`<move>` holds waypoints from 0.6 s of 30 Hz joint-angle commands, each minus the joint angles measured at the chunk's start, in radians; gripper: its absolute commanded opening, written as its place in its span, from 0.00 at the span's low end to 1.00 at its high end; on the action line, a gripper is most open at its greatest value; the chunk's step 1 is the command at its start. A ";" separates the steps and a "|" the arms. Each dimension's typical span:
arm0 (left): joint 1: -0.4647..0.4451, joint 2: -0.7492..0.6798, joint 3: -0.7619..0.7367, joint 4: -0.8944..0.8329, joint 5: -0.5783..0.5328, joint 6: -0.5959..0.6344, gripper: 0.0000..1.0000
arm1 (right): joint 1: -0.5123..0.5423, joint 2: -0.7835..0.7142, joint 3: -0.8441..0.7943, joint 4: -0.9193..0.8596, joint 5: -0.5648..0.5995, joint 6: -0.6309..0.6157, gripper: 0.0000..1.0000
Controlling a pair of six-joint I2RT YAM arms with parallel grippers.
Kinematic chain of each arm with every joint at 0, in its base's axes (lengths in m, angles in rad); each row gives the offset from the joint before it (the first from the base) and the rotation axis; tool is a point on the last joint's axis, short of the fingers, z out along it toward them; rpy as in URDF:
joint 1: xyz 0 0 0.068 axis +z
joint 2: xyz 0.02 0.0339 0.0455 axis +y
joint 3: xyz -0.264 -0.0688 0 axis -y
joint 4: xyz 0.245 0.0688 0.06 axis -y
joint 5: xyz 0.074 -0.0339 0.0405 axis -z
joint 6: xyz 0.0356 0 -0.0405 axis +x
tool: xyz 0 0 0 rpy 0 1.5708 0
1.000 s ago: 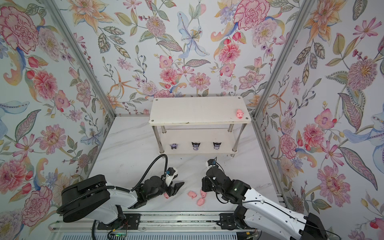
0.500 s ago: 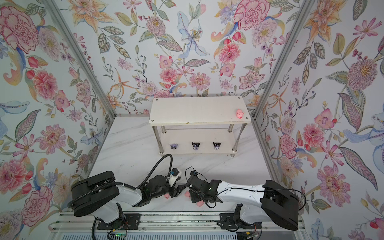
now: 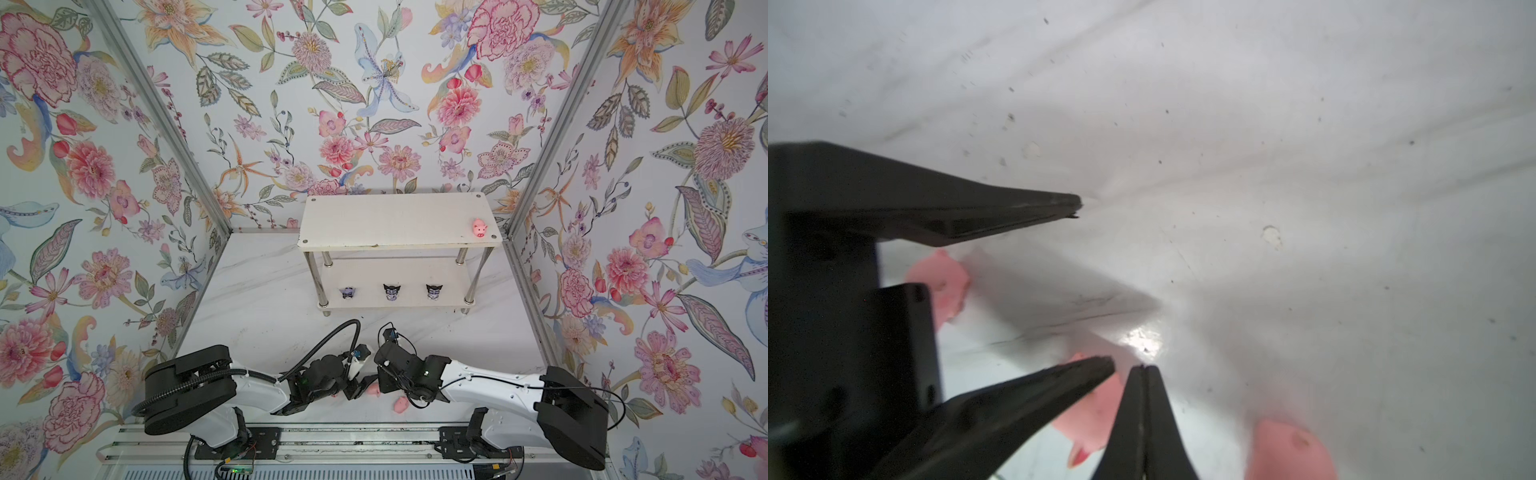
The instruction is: Place and organize the plastic toys onto the shelf
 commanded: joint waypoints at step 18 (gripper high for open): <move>0.030 -0.120 -0.050 -0.010 -0.169 0.009 0.65 | 0.048 0.387 0.180 0.040 -0.078 -0.070 0.00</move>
